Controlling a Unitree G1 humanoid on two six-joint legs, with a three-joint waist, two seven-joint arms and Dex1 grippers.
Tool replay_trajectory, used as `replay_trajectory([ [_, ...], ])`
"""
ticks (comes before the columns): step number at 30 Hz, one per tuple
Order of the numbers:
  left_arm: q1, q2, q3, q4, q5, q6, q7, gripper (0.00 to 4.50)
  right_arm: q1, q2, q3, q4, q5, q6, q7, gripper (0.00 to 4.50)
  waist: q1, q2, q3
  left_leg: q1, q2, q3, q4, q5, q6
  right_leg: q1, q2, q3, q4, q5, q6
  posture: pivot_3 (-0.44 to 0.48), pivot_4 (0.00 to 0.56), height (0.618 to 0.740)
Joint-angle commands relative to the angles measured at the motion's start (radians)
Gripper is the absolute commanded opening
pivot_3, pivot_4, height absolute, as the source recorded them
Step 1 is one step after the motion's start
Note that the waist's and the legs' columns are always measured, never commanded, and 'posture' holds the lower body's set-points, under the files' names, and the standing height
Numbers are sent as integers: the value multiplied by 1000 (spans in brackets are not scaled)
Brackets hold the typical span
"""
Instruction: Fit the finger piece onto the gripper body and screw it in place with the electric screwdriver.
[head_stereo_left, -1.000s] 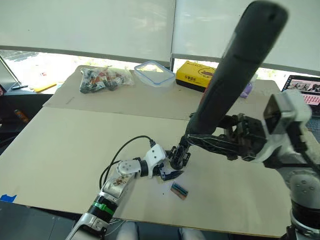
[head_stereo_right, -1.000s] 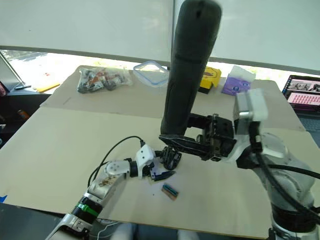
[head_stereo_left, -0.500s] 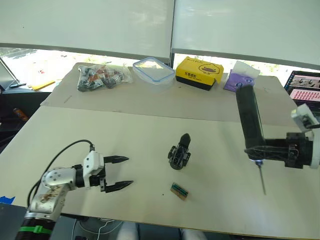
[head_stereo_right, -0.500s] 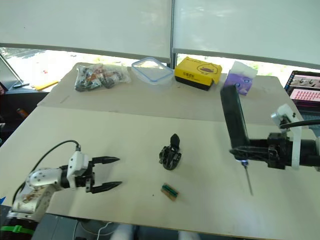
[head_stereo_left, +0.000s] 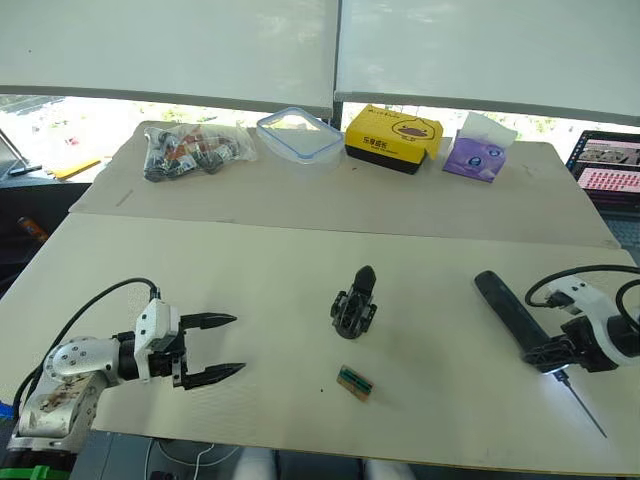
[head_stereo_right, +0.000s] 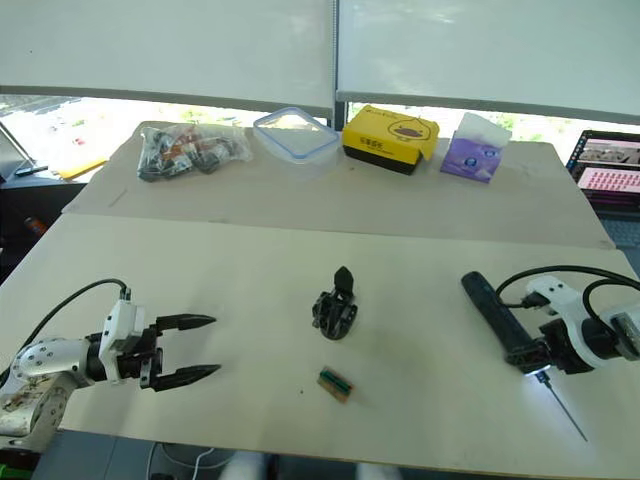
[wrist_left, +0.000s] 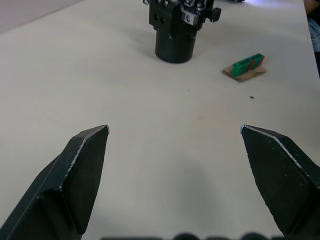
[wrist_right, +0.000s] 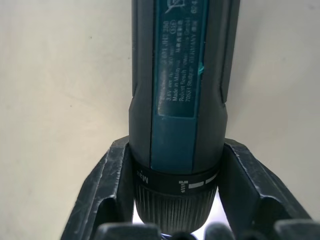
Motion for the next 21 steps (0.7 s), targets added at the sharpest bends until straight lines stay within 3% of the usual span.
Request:
replay_trajectory([
  [1, 9, 12, 40, -8, 21, -24, 33, 4500, -2, -3, -5, 58, -83, -78, 25, 3988, 5, 0, 0, 0, 0, 0, 1, 0, 0, 0, 0, -1, 0, -1, -2, 0, 150, 740],
  [2, 10, 15, 47, 1, 32, -26, 46, 4500, -2, -3, -30, 71, -87, -93, 24, 4384, 8, -1, 0, 0, 0, 0, 4, 0, 0, -1, 0, -1, 0, -1, -2, 0, 150, 740],
  [3, 11, 16, 55, 9, 42, -38, 57, 4500, 4, -9, -61, 77, -82, -120, 39, 4453, 9, -1, 0, 0, 0, 0, 6, 0, 0, 0, 0, 0, 0, -1, -2, 0, 150, 740],
  [5, 15, 18, 70, 24, 59, -62, 71, 4500, 25, -25, -123, 87, -73, -189, 71, 4453, 10, -1, 1, 0, 0, 0, 9, 0, 0, 0, 0, 0, 0, 0, -2, 0, 150, 740],
  [8, 23, 28, 96, 62, 107, -116, 101, 4500, 114, -27, -287, 101, -56, -449, 163, 4453, 11, 0, 0, 1, 0, 1, 9, 0, 0, 1, 0, 0, 0, 0, -2, 0, 150, 740],
  [11, 34, 48, 134, 111, 157, -182, 132, 4500, 196, 95, -554, 57, 63, -736, 342, 4453, 8, 0, 1, 1, 0, 1, 9, 0, 0, 5, 0, 0, 1, 0, -1, 0, 150, 740],
  [14, 43, 75, 175, 157, 175, -225, 141, 4500, 280, 218, -698, -56, 106, -881, 369, 4453, 8, -1, 1, 6, 1, -2, 8, 0, 0, 13, 1, -3, 1, 3, 5, 0, 150, 740],
  [18, 46, 97, 204, 211, 173, -250, 132, 4500, 344, 313, -736, -149, 129, -1005, 446, 4453, 12, -1, 1, 6, 0, -2, 9, 0, 0, 15, 1, -3, 1, 0, 0, 0, 150, 740],
  [21, 55, 103, 204, 213, 159, -270, 104, 4500, 325, 370, -712, -141, 93, -1094, 418, 4453, 12, -1, 1, 7, 0, -2, 10, 0, 0, 16, 1, -3, 1, 0, 0, 0, 150, 740],
])
